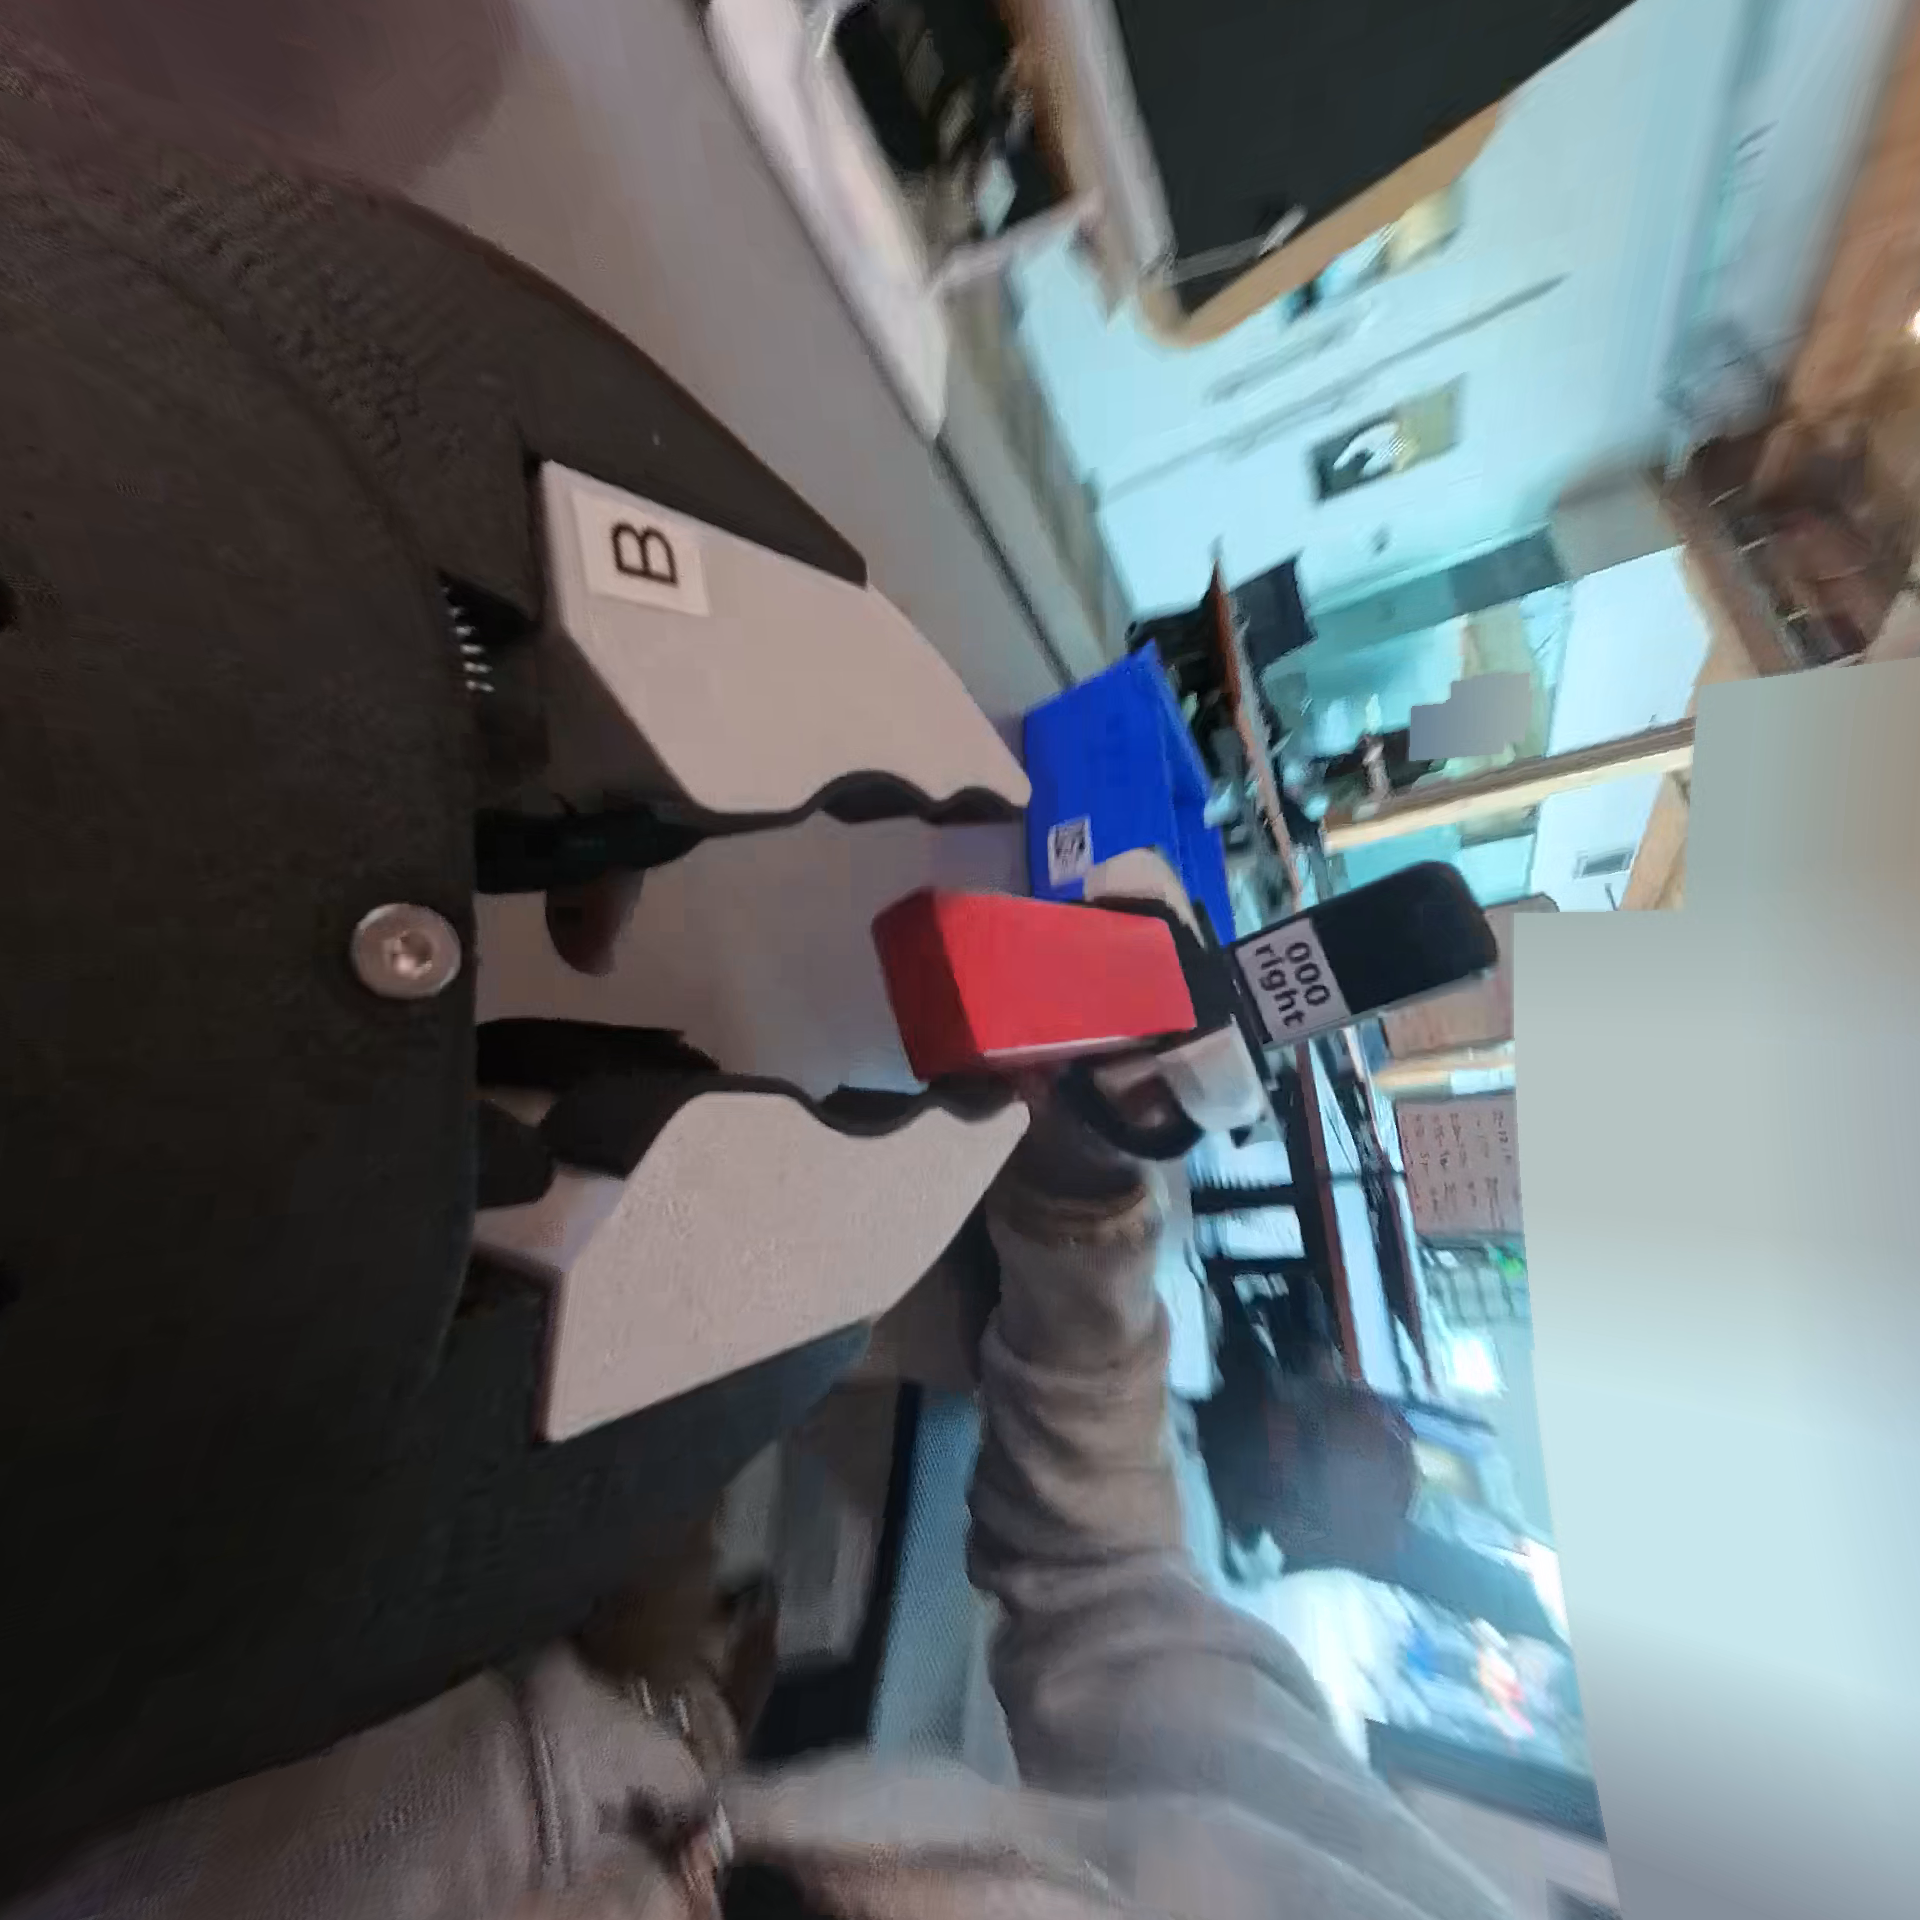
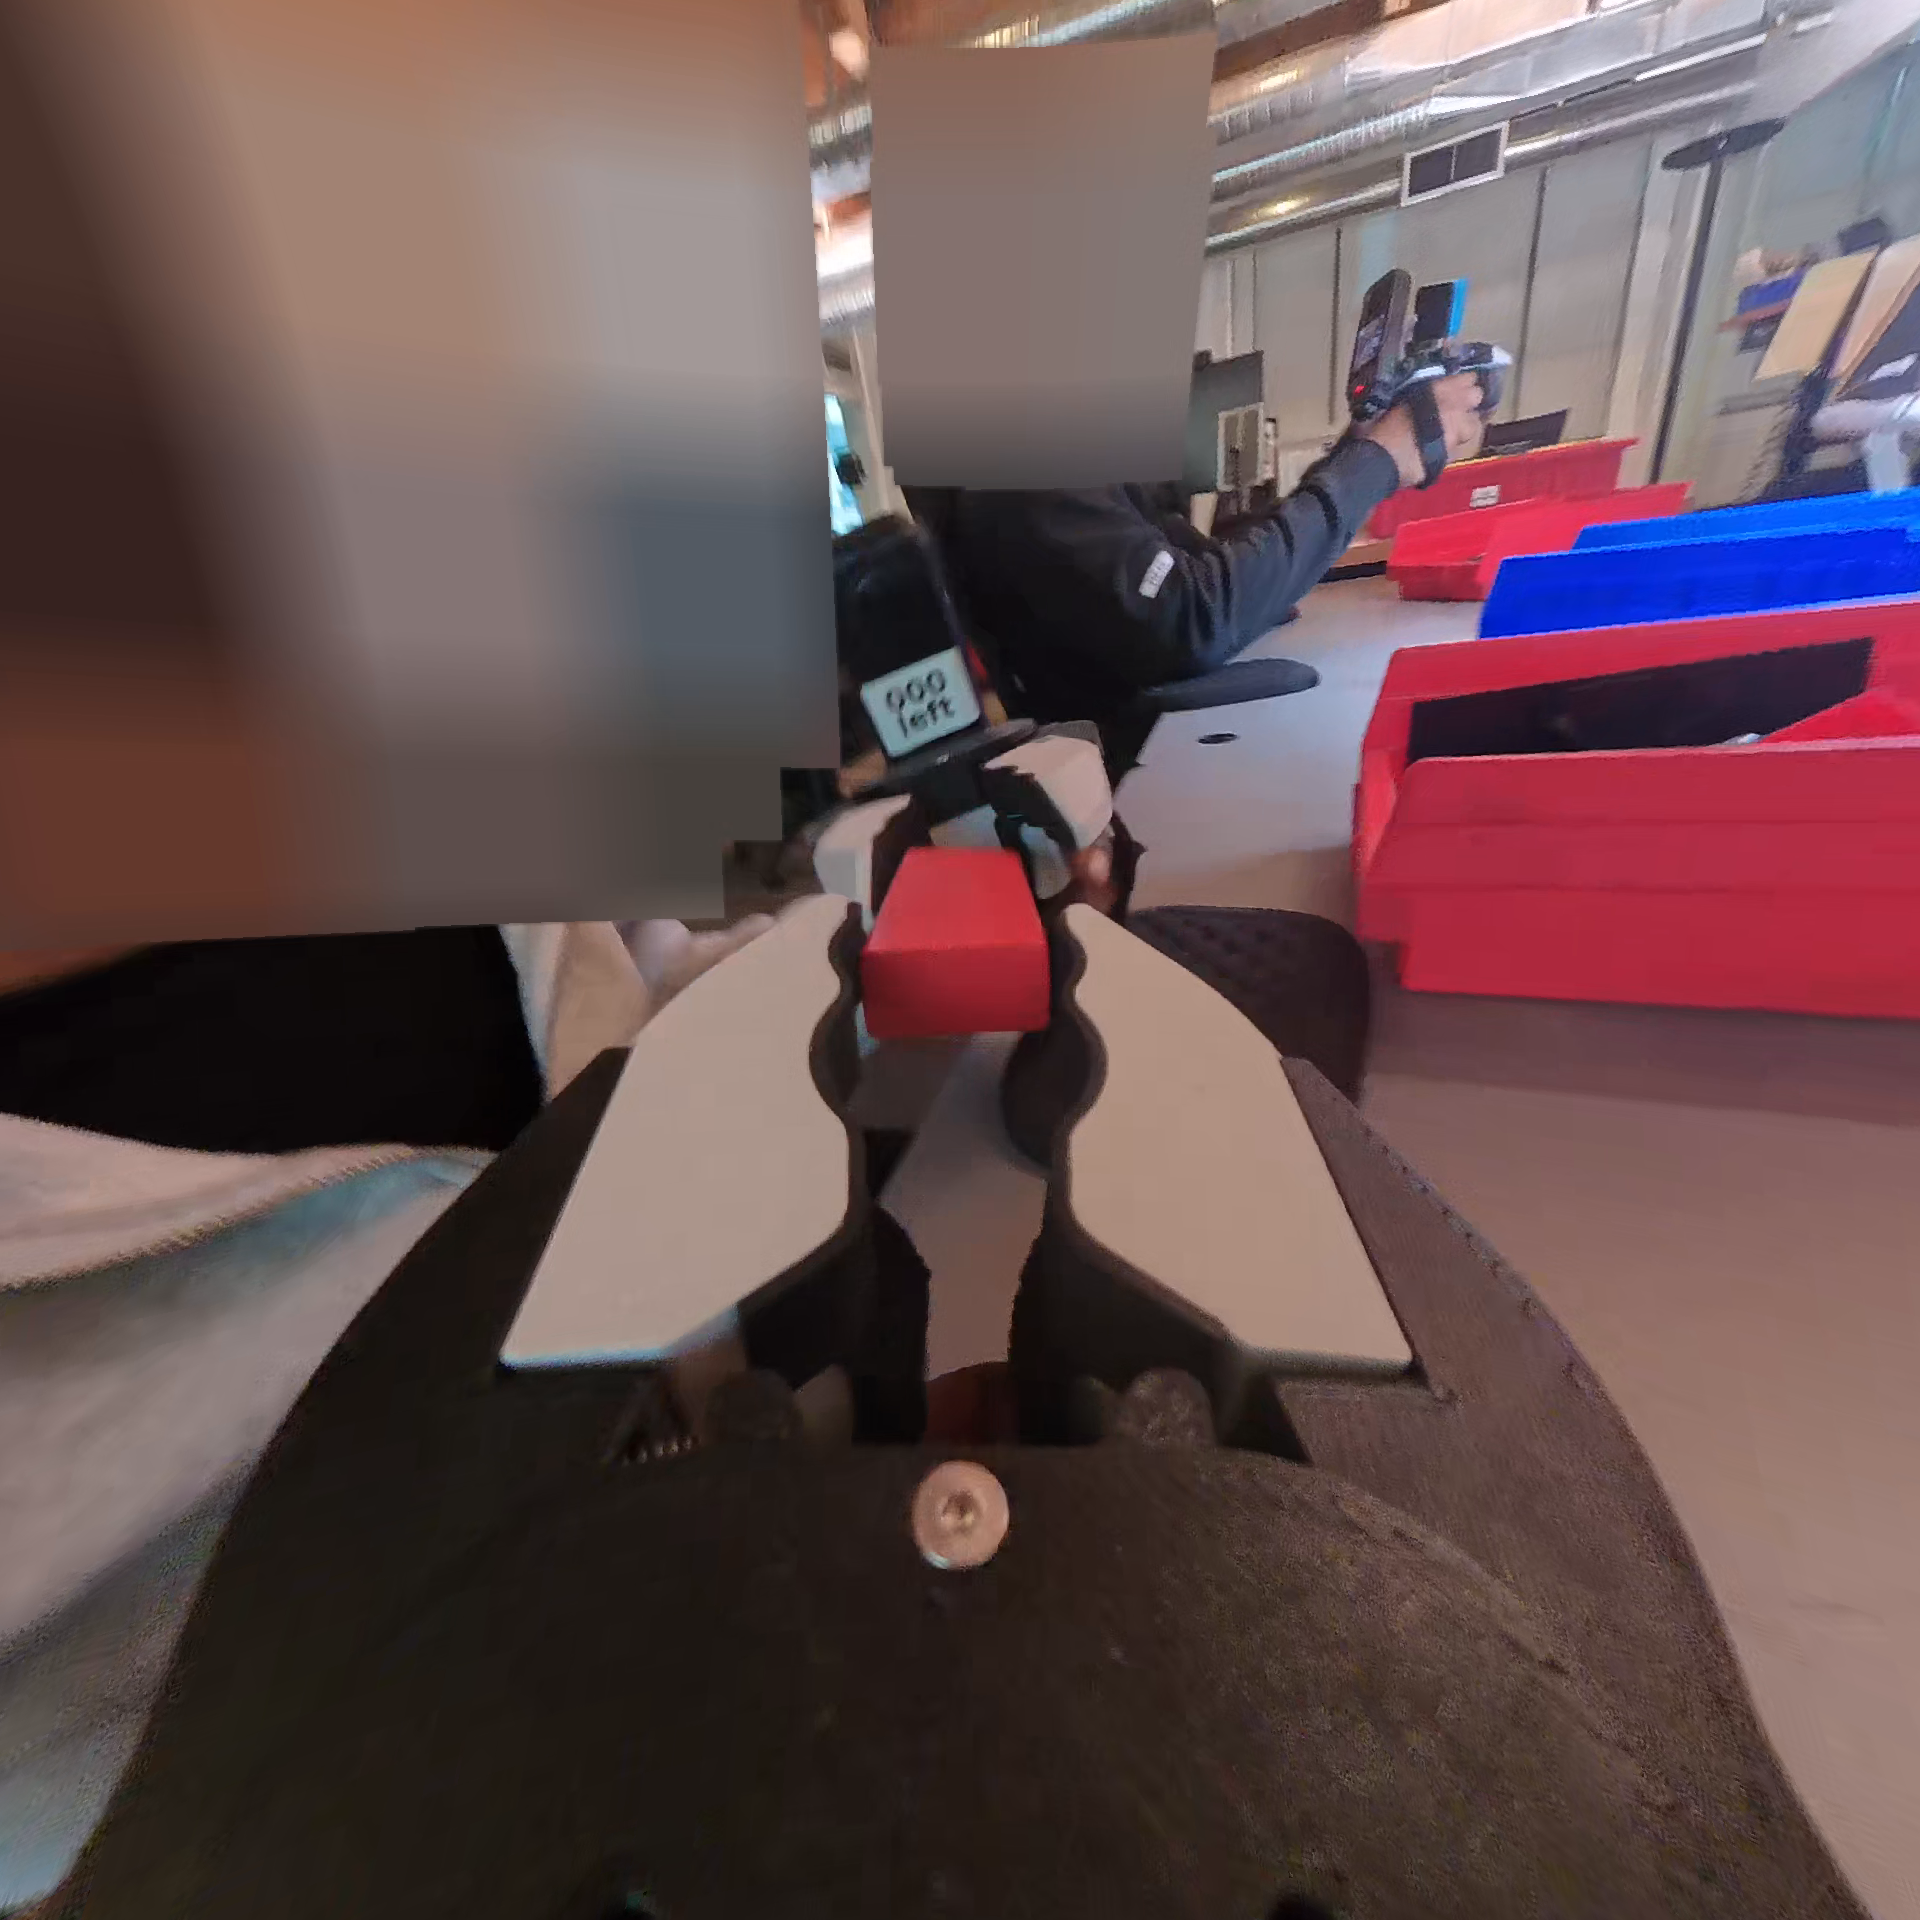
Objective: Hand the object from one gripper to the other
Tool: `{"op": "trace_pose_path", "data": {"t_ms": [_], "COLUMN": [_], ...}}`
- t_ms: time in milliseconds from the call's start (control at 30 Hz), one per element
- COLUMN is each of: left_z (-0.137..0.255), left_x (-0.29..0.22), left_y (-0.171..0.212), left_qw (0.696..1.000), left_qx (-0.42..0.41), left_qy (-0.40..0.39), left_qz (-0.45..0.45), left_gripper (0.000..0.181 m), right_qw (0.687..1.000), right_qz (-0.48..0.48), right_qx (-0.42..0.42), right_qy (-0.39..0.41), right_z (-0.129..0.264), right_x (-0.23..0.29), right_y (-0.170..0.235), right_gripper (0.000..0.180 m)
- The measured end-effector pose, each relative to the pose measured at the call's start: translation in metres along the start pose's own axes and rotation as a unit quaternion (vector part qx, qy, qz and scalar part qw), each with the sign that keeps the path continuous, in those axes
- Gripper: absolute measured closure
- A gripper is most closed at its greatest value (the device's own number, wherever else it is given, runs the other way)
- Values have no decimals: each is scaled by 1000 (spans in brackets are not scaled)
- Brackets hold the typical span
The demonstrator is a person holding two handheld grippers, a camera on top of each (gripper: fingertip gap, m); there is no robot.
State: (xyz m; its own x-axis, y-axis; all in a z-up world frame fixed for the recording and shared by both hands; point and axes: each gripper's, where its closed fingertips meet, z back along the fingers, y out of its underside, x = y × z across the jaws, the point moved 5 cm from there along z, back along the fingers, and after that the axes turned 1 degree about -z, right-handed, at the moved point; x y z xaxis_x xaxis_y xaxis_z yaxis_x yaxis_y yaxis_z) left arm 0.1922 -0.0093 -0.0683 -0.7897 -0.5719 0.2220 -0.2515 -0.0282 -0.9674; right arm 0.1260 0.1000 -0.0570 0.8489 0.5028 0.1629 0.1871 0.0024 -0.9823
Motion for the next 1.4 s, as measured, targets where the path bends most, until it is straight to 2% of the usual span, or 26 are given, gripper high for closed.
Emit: {"op": "trace_pose_path", "data": {"t_ms": [100, 167, 267, 333, 433, 500, 567, 600, 667, 733, 900, 967, 1100, 1133, 1233, 1300, 1400], "left_z": [2, 0, -5, -6, -6, -5, -3, -2, 1, 2, -1, -3, -3, -3, -1, -1, -4], "left_x": [-1, -2, -1, -5, -3, 0, 0, -1, -3, -3, -9, -9, -7, -6, -4, -2, 2], "left_y": [3, 11, 12, 8, 13, 11, 7, 4, 2, 4, 7, 10, 6, 4, 0, 4, 14], "left_qw": [978, 954, 943, 944, 953, 974, 995, 999, 998, 995, 995, 995, 997, 999, 997, 987, 981], "left_qx": [33, 83, 89, 66, 95, 82, 59, 44, 31, 43, 49, 61, 37, 26, -9, 6, 45], "left_qy": [-71, -85, -111, -111, -92, -80, -36, -10, 34, 47, 61, 56, 43, 31, -22, -52, -66], "left_qz": [-193, -274, -300, -303, -272, -193, -71, -20, 44, 71, 61, 55, 53, 34, -72, -152, -177], "left_gripper": [128, 128, 139, 157, 162, 163, 165, 165, 165, 164, 164, 164, 162, 159, 126, 111, 103], "right_qw": [994, 986, 976, 974, 971, 980, 995, 1000, 993, 983, 995, 995, 997, 999, 999, 990, 960], "right_qz": [-100, -158, -210, -221, -234, -196, -97, -28, 113, 177, 95, 91, 64, 41, -49, -139, -278], "right_qx": [-33, -53, -53, -39, -35, -31, -16, -9, -7, -9, 26, 34, 40, 35, 11, -7, -19], "right_qy": [-17, -30, -31, -30, -23, -16, -2, 8, 40, 50, 10, -4, -1, -4, -8, -14, -26], "right_z": [3, 4, 3, 0, -2, -2, -3, -3, -2, -1, -5, -7, -7, -7, -4, -2, 1], "right_x": [-10, -15, -20, -20, -23, -22, -15, -9, -1, 6, 5, 7, 5, 4, -5, -14, -27], "right_y": [-1, 0, 5, 9, 11, 10, 6, 4, 1, 1, 9, 12, 11, 11, 9, 10, 18], "right_gripper": [146, 146, 146, 146, 146, 142, 120, 117, 121, 133, 140, 162, 163, 164, 163, 163, 164]}}
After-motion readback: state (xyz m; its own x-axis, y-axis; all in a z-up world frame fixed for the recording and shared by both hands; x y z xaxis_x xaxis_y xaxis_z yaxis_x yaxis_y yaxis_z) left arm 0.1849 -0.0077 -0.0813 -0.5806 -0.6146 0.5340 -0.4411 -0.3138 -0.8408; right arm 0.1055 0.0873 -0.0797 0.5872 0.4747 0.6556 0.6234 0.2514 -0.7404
